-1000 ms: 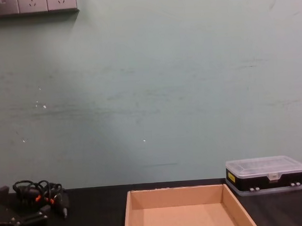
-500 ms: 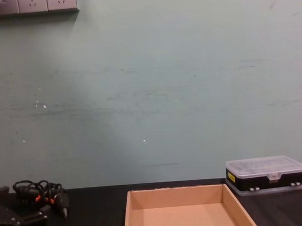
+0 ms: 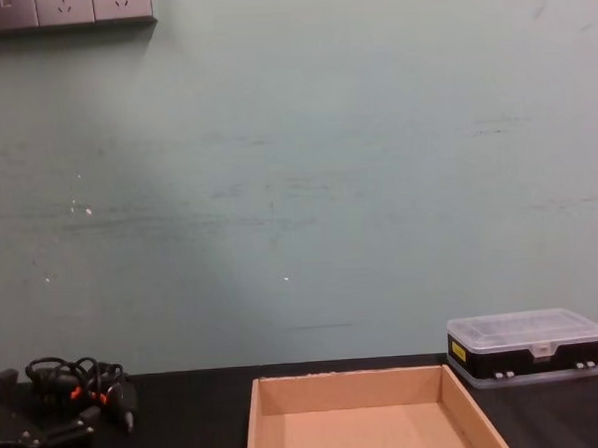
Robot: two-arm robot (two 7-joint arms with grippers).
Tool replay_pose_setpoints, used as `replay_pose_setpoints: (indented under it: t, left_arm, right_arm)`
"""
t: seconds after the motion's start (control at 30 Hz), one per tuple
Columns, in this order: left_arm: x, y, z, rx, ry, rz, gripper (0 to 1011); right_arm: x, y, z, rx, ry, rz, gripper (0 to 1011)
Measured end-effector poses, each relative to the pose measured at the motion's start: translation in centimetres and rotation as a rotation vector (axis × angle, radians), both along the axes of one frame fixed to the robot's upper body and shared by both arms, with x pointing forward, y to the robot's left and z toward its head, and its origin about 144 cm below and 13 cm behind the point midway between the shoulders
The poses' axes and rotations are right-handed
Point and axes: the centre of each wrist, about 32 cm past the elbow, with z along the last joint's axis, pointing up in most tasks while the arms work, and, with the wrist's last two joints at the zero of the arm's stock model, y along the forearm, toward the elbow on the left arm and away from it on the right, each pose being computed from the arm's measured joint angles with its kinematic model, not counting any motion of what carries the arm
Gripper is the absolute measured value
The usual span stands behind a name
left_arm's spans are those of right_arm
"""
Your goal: Use one hand to pick up the angle iron from the table and place it into the box.
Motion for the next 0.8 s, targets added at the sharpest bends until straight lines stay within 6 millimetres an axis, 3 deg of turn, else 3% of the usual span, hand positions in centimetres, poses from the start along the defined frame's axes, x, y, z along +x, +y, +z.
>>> replay_pose_setpoints:
  t: [0.2, 0.6, 0.8]
  left_arm:
    - [0.0, 0.0, 0.0, 0.000, 0.000, 0.000, 1000]
    - [0.0, 0.0, 0.0, 0.000, 0.000, 0.000, 1000]
    - [0.0, 0.0, 0.0, 0.000, 0.000, 0.000, 1000]
  right_arm:
    - [-0.1, 0.0, 0.0, 0.005, 0.001, 0.000, 60]
    - [-0.7, 0.0, 0.3, 0.040, -0.006, 0.004, 57]
    - [-1.6, 0.1, 1.5, 0.099, -0.038, -0.007, 57]
